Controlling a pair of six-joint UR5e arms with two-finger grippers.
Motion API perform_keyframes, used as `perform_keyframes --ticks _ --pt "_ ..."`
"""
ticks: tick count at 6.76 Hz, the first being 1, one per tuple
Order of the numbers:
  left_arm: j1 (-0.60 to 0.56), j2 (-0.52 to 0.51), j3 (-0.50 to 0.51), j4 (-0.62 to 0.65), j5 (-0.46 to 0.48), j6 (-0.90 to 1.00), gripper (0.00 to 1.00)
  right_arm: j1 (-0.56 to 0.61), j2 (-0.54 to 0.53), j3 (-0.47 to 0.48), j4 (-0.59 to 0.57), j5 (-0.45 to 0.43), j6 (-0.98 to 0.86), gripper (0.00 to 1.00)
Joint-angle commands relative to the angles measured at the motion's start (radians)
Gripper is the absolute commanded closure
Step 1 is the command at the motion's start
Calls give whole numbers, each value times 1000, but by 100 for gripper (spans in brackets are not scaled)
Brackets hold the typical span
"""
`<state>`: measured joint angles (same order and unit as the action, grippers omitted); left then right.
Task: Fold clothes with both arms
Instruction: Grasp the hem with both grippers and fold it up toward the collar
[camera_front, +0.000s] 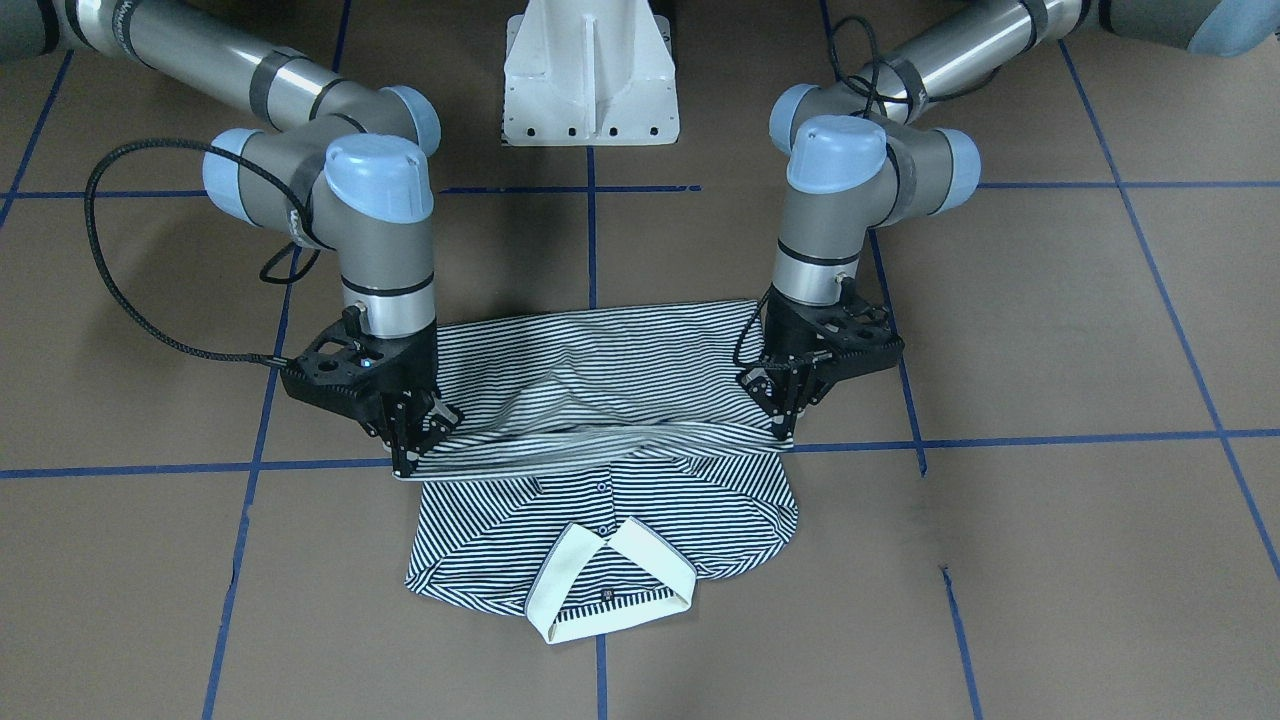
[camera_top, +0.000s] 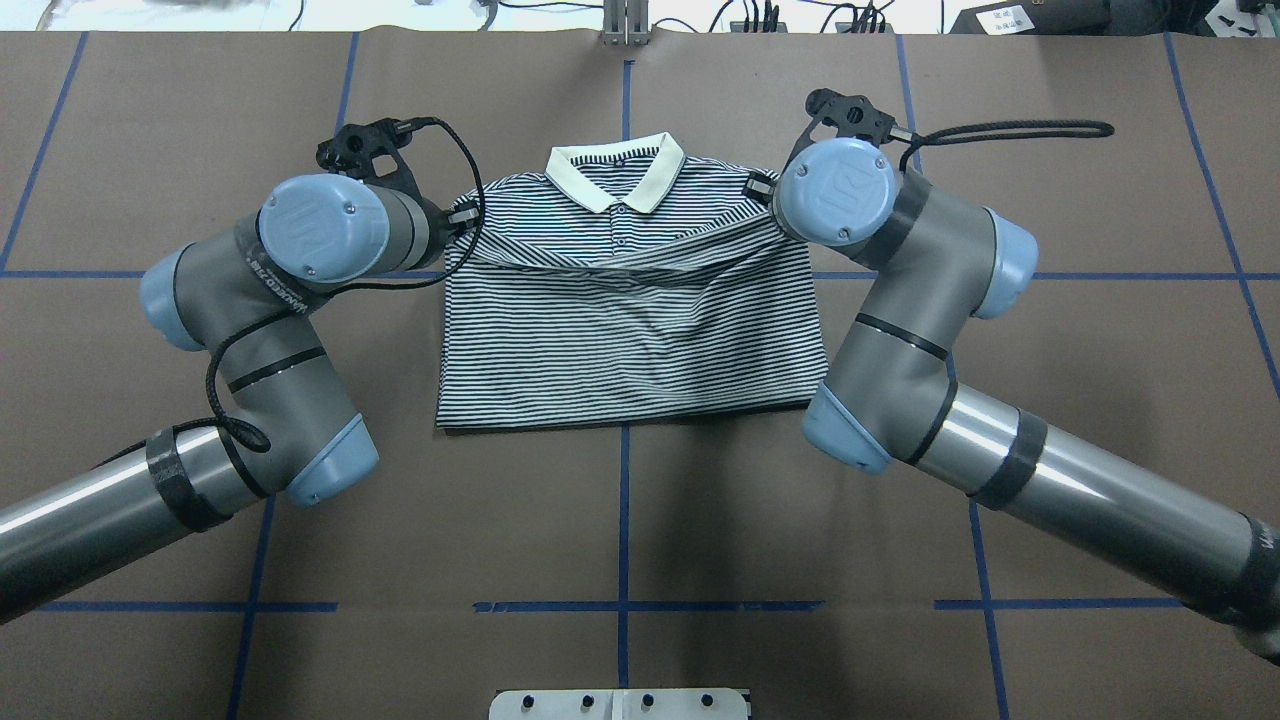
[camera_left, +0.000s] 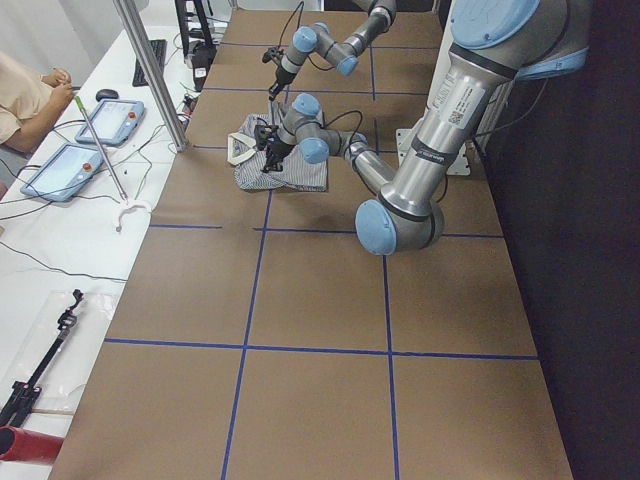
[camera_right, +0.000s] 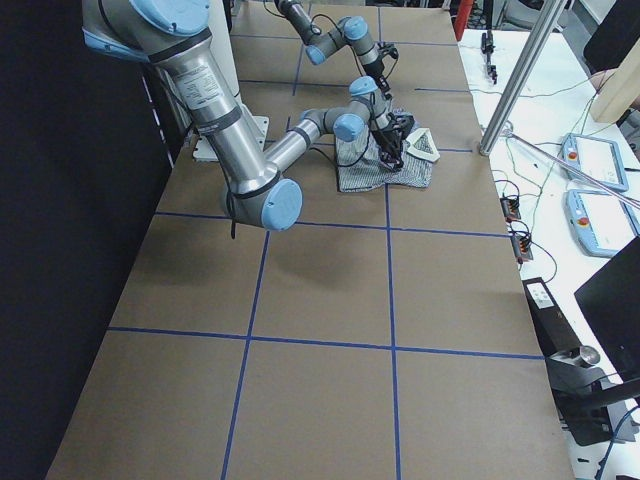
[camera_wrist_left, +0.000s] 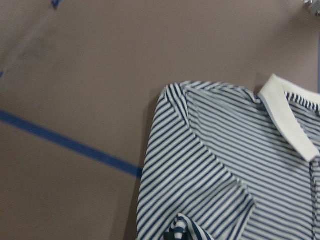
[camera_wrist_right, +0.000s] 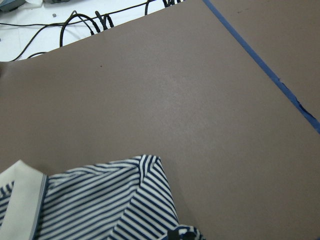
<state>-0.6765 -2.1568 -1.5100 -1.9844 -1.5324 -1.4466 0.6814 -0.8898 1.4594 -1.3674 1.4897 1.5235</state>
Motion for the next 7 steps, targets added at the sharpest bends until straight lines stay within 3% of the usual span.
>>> perform_keyframes --ticks 1,2,3,4,5,7 --pt "-32 -66 190 -100 46 57 100 30 84 -216 89 3 -40 100" --pt "-31 -105 244 -109 46 54 100 29 87 -255 126 4 -42 100" --pt "-29 -109 258 -111 46 54 93 29 100 -267 129 3 -42 100" --pt "-26 -107 260 -128 46 52 76 27 101 -280 129 0 -43 84" --pt "-23 -85 255 -210 46 45 68 27 123 -284 128 -5 -39 58" --pt "-12 28 103 -257 41 -13 63 29 102 -191 128 4 -25 52"
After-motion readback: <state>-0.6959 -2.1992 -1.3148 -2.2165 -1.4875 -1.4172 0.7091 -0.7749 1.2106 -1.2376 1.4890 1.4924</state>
